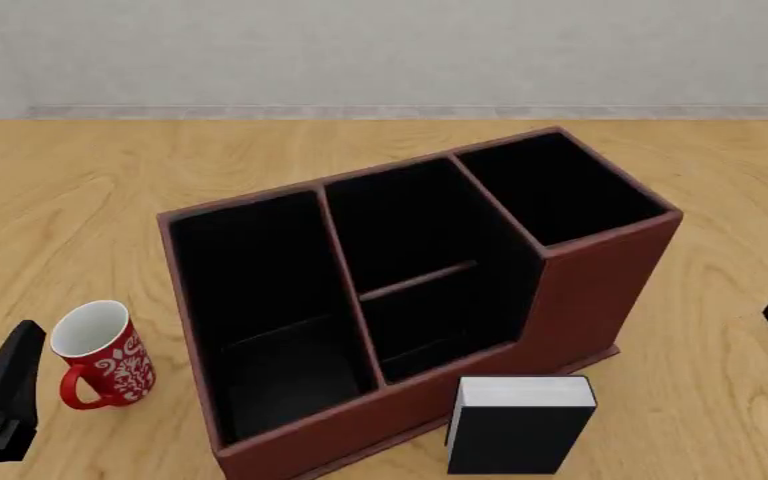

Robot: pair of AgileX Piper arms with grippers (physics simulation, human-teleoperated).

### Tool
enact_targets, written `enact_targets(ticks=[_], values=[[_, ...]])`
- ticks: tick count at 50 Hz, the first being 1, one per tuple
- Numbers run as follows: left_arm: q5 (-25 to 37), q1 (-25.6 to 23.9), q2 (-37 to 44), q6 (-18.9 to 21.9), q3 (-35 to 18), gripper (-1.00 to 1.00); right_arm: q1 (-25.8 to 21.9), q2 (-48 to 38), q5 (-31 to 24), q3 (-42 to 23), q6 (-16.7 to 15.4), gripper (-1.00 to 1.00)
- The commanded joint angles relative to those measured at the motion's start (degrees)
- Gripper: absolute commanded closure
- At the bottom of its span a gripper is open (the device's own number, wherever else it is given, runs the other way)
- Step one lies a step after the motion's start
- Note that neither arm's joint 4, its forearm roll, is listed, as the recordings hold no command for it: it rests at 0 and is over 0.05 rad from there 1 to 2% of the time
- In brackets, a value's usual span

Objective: Pick up the book and place it in the right compartment of the caddy.

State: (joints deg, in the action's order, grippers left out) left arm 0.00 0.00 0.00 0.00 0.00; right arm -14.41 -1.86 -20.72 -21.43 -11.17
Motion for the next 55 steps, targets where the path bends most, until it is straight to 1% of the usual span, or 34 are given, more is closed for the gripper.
enact_targets(ticks=[1,6,7,16,24,25,27,33,39,45,47,50,52,55], values=[[0.0,0.0,0.0,0.0,0.0,-1.00,-4.6,-2.5,-5.8,-7.0,-2.5,-1.00],[0.0,0.0,0.0,0.0,0.0,-1.00,-4.7,-3.4,-6.5,-8.2,-4.1,-1.00],[0.0,0.0,0.0,0.0,0.0,-1.00,-7.0,-4.3,-9.6,-10.7,-5.4,-1.00],[0.0,0.0,0.0,0.0,0.0,-1.00,-9.5,-5.9,-11.6,-13.0,-5.1,-1.00],[0.0,0.0,0.0,0.0,0.0,-1.00,-10.8,-7.5,-12.8,-14.1,-6.5,-1.00],[0.0,0.0,0.0,0.0,0.0,-1.00,-11.5,-8.2,-13.2,-14.1,-7.4,-1.00],[0.0,0.0,0.0,0.0,0.0,-1.00,-11.8,-8.5,-13.5,-14.4,-7.2,-1.00],[0.0,0.0,0.0,0.0,0.0,-1.00,-13.2,-10.3,-14.6,-14.9,-9.2,-1.00],[0.0,0.0,0.0,0.0,0.0,-1.00,-14.6,-11.9,-15.5,-16.4,-9.5,-1.00],[0.0,0.0,0.0,0.0,0.0,-1.00,-17.0,-14.1,-16.6,-18.1,-10.2,-1.00],[0.0,0.0,0.0,0.0,0.0,-1.00,-17.8,-15.1,-16.9,-18.4,-11.0,-1.00],[0.0,0.0,0.0,0.0,0.0,-1.00,-19.9,-16.9,-17.3,-19.6,-10.5,-1.00],[0.0,0.0,0.0,0.0,0.0,-1.00,-20.4,-17.5,-17.6,-20.0,-11.4,-1.00],[0.0,0.0,0.0,0.0,0.0,-1.00,-21.7,-18.8,-18.0,-20.8,-11.7,-1.00]])
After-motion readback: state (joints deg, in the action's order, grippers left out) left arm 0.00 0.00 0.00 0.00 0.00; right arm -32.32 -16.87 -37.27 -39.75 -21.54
